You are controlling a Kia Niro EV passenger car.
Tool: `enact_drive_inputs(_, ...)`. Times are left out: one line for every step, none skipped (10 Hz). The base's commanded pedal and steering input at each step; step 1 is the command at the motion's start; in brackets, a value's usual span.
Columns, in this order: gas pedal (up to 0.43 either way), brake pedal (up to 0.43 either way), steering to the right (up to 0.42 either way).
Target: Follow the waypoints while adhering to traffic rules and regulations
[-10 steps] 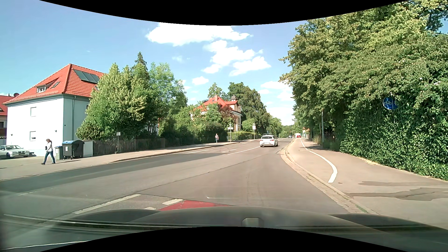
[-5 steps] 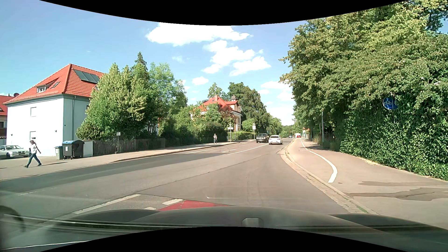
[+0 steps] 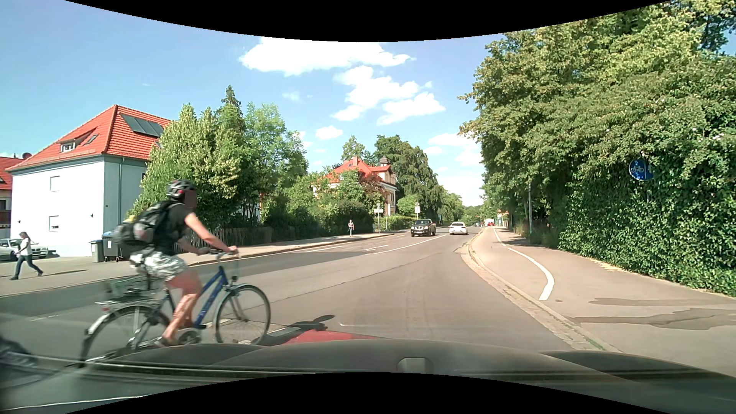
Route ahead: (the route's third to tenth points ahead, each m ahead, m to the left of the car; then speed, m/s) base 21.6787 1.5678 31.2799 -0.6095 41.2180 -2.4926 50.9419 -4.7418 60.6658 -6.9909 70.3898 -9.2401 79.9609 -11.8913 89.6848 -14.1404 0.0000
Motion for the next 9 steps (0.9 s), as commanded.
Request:
enact_drive_inputs(0.0,0.646,0.033)
enact_drive_inputs(0.0,0.646,0.033)
enact_drive_inputs(0.0,0.646,0.033)
enact_drive_inputs(0.0,0.646,0.033)
enact_drive_inputs(0.0,0.646,0.033)
enact_drive_inputs(0.0,0.646,0.033)
enact_drive_inputs(0.0,0.646,0.032)
enact_drive_inputs(0.0,0.646,0.032)
enact_drive_inputs(0.0,0.646,0.032)
